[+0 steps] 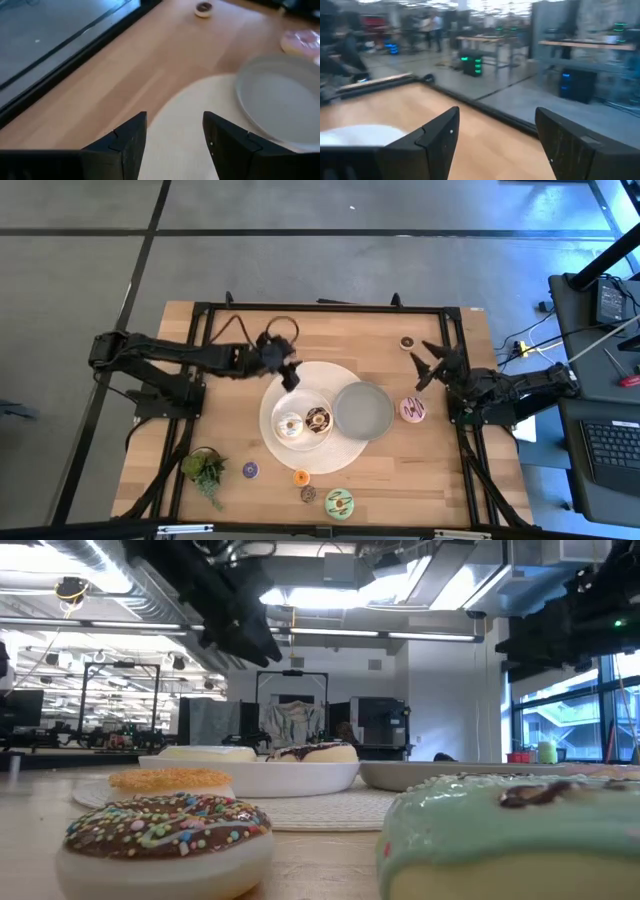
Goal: Pick & Place donuts
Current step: Put the small black donut on the gray plate
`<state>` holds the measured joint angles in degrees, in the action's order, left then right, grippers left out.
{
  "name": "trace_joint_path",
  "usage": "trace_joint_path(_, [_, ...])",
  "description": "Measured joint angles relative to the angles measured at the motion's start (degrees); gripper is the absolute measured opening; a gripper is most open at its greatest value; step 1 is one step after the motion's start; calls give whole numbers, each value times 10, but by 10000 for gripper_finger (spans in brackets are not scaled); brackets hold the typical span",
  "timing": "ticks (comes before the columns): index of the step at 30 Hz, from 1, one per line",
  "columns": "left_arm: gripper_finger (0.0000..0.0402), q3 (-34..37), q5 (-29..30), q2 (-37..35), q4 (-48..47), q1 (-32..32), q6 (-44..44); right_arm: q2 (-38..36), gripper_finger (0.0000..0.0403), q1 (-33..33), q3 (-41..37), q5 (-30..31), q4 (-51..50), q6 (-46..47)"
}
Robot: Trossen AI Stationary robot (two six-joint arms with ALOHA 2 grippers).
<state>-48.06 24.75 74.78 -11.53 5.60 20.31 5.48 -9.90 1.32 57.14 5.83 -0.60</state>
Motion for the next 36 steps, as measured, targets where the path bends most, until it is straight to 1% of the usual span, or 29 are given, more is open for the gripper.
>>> trace_joint_path(2, [191,0,-15,3,19,27,-1,0,261,16,0,13,-27,20])
trace_joint_path(4, [191,0,-13,9,37,45,-1,1,261,27,-1,13,-54,58])
trace_joint_path(5, [190,0,-10,14,47,51,-1,4,261,30,-1,11,-53,81])
trace_joint_path(7, [189,0,-10,20,60,55,-5,6,261,34,-1,0,-52,129])
trace_joint_path(9, [189,0,-17,21,72,51,-28,8,261,37,-1,-1,-52,168])
trace_joint_path(11, [191,0,-10,21,84,47,-50,9,261,42,-1,5,-53,190])
trace_joint_path(14, [191,0,23,21,102,43,-68,9,261,52,-1,19,-53,174])
trace_joint_path(19, [189,9,25,20,102,37,-103,14,261,60,-1,19,-54,46])
trace_joint_path(20, [190,13,27,20,100,34,-113,15,261,60,-1,18,-54,32])
trace_joint_path(21, [191,17,32,20,99,33,-120,15,261,60,-1,18,-52,36])
trace_joint_path(23, [191,19,38,20,97,31,-119,15,261,60,-1,14,-47,96])
trace_joint_path(24, [191,19,38,20,94,30,-108,14,261,60,-1,-5,-39,124])
trace_joint_path(25, [191,19,36,20,90,30,-96,14,261,60,-1,-39,-31,136])
trace_joint_path(27, [190,19,24,20,87,27,-74,16,261,59,2,-135,-26,135])
trace_joint_path(28, [189,19,14,20,87,23,-64,19,261,59,4,-175,-26,136])
trace_joint_path(29, [189,19,2,20,87,19,-57,24,261,59,5,-200,-26,143])
trace_joint_path(31, [191,19,-11,20,93,6,-49,36,261,59,5,-212,-26,166])
trace_joint_path(33, [191,19,-9,20,110,-10,-49,52,261,59,5,-224,-18,169])
trace_joint_path(36, [190,19,-5,20,122,-34,-49,85,261,59,5,-285,16,139])
